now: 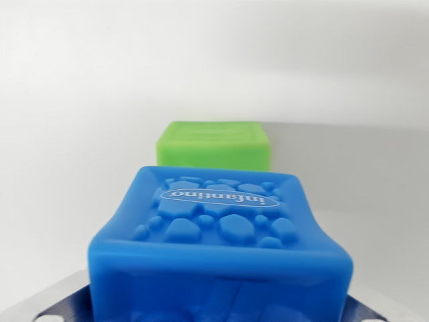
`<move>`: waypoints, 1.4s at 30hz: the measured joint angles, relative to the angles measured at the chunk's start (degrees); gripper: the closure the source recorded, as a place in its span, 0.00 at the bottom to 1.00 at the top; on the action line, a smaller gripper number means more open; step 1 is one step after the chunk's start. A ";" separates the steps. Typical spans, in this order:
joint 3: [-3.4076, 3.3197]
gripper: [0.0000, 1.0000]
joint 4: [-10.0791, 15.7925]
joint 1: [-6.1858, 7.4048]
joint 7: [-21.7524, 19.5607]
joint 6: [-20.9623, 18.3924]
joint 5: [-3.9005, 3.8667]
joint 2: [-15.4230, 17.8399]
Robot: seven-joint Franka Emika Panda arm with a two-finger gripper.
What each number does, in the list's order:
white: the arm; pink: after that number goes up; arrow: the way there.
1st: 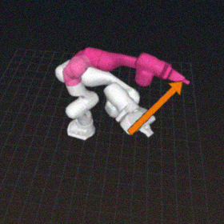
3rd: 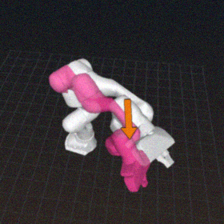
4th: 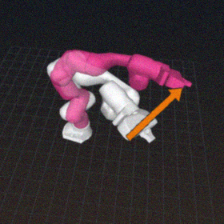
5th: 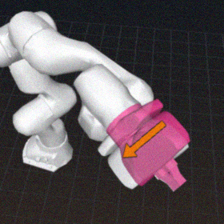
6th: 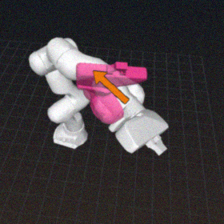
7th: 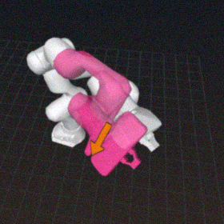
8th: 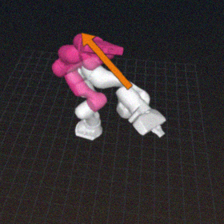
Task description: Stack cube
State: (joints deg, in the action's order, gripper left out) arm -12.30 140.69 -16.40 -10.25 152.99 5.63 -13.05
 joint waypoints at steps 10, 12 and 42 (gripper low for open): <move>0.54 1.00 -0.18 -0.19 1.32 2.70 1.79 -2.97; 0.65 1.00 -0.24 -0.25 1.54 3.17 2.08 -3.53; 1.49 0.00 -0.65 -0.80 2.68 5.39 3.66 -6.08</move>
State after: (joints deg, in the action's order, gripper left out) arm -10.81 140.04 -17.19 -7.57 158.38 9.29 -19.14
